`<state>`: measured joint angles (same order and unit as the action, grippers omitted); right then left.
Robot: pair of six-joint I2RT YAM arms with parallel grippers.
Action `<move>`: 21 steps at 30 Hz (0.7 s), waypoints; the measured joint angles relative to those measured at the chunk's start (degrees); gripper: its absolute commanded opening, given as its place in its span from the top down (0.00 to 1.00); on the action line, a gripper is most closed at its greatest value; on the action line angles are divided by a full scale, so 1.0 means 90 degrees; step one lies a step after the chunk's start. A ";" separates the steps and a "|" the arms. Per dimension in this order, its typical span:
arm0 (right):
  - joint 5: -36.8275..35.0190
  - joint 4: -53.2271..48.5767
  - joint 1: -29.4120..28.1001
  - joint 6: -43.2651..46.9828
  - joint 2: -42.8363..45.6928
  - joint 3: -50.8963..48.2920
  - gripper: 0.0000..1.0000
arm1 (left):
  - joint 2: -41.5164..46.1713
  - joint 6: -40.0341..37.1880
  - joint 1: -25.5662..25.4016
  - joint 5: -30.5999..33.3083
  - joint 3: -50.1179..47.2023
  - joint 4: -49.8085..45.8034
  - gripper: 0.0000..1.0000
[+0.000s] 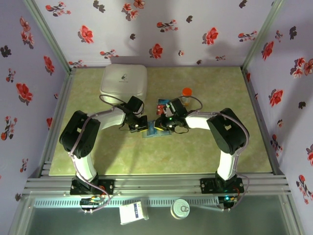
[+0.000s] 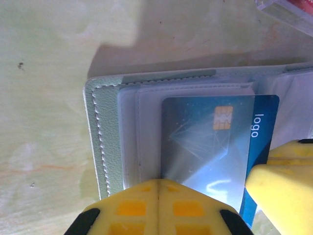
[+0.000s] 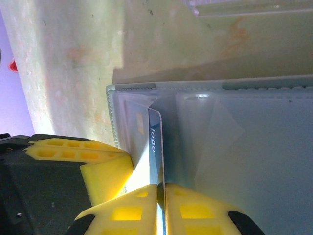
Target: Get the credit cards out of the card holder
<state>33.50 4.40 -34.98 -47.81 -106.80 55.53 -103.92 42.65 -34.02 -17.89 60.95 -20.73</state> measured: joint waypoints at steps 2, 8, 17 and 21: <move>0.0049 0.0087 0.0024 -0.0032 0.0000 -0.0002 0.92 | -0.0002 0.0000 0.0000 0.0017 0.0005 -0.0005 1.00; 0.0092 0.0153 0.0075 -0.0022 0.0000 -0.0039 0.95 | -0.0002 0.0000 0.0000 0.0046 0.0010 -0.0012 1.00; -0.0153 -0.0066 0.0158 0.0226 0.0294 -0.0316 0.97 | -0.0002 -0.0051 -0.0012 0.0097 0.0010 -0.0012 1.00; -0.0304 -0.0158 0.0180 0.0318 0.0474 -0.0449 0.97 | 0.0000 -0.0102 -0.0012 0.0107 0.0010 -0.0015 1.00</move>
<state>30.76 2.98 -33.36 -44.95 -102.54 51.48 -103.92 41.74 -34.13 -16.93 61.04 -20.86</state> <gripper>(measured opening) 0.049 0.037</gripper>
